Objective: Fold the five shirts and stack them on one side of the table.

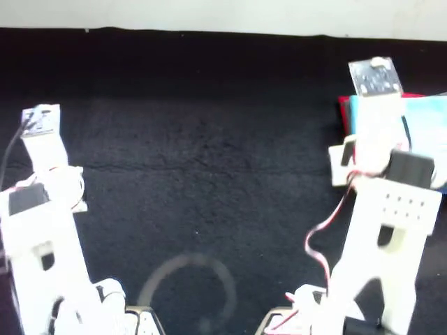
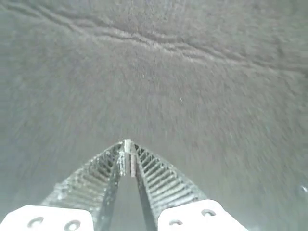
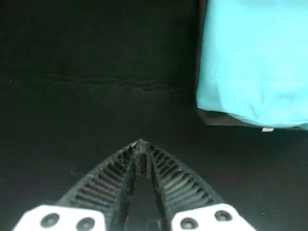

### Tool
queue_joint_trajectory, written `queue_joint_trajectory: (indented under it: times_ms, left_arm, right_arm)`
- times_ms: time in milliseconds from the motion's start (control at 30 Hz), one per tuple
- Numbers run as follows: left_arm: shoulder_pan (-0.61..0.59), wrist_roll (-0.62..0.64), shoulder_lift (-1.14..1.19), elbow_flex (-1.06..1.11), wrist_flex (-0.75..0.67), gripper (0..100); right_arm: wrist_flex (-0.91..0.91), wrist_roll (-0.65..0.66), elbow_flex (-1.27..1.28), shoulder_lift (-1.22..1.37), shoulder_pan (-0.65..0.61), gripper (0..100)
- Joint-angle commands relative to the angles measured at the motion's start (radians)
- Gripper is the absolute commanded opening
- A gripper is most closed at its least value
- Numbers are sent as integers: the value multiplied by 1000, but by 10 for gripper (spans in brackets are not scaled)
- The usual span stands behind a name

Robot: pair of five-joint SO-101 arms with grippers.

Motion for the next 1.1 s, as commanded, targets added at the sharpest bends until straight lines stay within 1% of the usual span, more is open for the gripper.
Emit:
queue_joint_trajectory:
  times_ms: [0,233,367,500,533,600,733,767,833,933,1067]
  left_arm:
    - [27,-6,-189,25,34,10]
    - [31,-6,-538,317,34,10]
    - [33,-6,-779,484,35,10]
    - [28,-6,-1024,618,41,10]
    - [31,-6,-1043,636,35,10]
    - [48,-2,-1003,650,34,10]
    - [163,2,-984,671,41,9]
    - [202,15,-989,690,41,9]
    - [252,75,-1001,723,43,9]
    - [274,169,-1004,782,37,9]
    - [278,183,-1004,871,35,9]
  right_arm:
    - [-71,-107,162,-151,-10,7]
    - [-137,-258,524,-415,-10,7]
    - [-142,-273,720,-607,-10,8]
    - [-220,-273,911,-816,-12,8]
    - [-237,-273,957,-871,-13,8]
    - [-271,-273,1056,-990,-15,9]
    - [-295,-275,1259,-1251,-15,9]
    - [-297,-275,1296,-1279,-15,9]
    - [-303,-275,1362,-1250,-15,9]
    - [-331,-275,1445,-1225,-13,9]
    - [-335,-275,1586,-1225,-15,9]
